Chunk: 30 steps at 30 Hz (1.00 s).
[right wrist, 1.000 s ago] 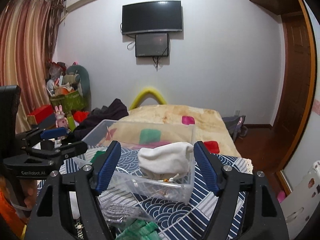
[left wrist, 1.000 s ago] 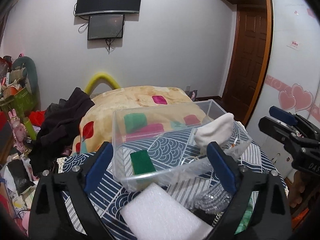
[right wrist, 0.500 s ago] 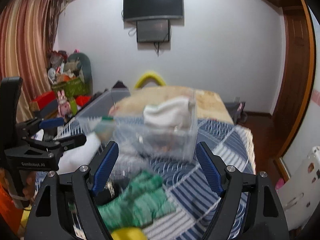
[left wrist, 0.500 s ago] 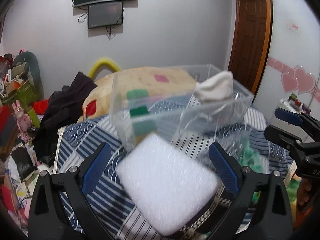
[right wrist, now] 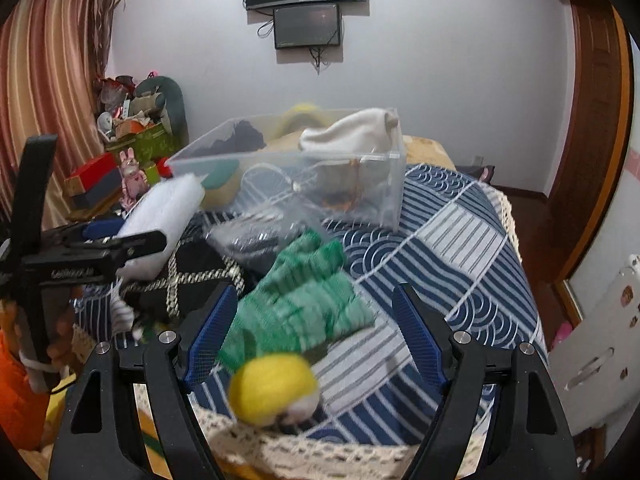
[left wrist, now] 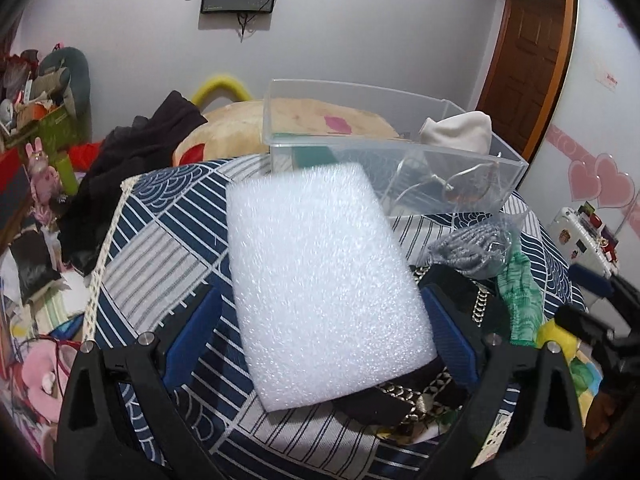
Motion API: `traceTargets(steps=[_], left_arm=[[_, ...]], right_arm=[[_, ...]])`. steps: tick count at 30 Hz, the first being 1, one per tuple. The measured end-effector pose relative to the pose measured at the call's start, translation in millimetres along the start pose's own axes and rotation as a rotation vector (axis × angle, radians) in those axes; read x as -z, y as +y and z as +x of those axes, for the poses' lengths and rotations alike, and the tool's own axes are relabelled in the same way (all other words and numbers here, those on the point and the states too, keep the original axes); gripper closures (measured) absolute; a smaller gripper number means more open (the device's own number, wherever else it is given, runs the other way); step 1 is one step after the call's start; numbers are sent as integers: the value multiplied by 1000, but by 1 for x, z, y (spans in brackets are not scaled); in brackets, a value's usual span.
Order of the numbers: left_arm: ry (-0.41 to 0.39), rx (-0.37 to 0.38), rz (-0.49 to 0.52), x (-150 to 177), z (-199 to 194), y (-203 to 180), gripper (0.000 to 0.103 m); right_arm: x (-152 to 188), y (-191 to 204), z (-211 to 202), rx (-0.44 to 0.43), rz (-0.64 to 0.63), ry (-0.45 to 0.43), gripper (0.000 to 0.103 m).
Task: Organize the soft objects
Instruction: 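Grasp the white foam block with the left gripper while the right grasps the yellow felt ball, then place the foam block into the box with the left gripper while the right drops the felt ball in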
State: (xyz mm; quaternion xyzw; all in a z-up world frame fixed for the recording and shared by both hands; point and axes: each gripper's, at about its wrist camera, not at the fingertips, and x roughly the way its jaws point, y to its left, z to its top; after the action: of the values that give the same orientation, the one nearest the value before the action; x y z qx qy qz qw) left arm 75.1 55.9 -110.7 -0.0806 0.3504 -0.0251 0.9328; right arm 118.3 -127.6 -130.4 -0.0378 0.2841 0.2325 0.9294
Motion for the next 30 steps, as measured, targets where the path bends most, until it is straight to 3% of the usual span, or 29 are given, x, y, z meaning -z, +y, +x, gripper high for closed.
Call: traceTargets(steps=[3, 5, 7, 9, 13, 19, 30], left_arm=[[-1, 13, 13, 6, 0, -5, 15], [-13, 6, 18, 7, -1, -7, 15], [-30, 0, 25, 9, -6, -8, 16], [-49, -3, 25, 9, -13, -9, 16], [-100, -22, 32, 6, -28, -12, 16], [-178, -40, 50, -2, -51, -16, 16], [-272, -32, 74, -27, -69, -23, 16]], right_arm=[[10, 3, 0, -19, 4, 25, 26], [17, 2, 0, -32, 19, 46, 27], [21, 2, 0, -42, 31, 60, 35], [26, 1, 2, -64, 43, 84, 50], [30, 0, 0, -138, 66, 99, 67], [25, 0, -16, -99, 49, 38, 68], [-30, -6, -33, -13, 29, -137, 68]])
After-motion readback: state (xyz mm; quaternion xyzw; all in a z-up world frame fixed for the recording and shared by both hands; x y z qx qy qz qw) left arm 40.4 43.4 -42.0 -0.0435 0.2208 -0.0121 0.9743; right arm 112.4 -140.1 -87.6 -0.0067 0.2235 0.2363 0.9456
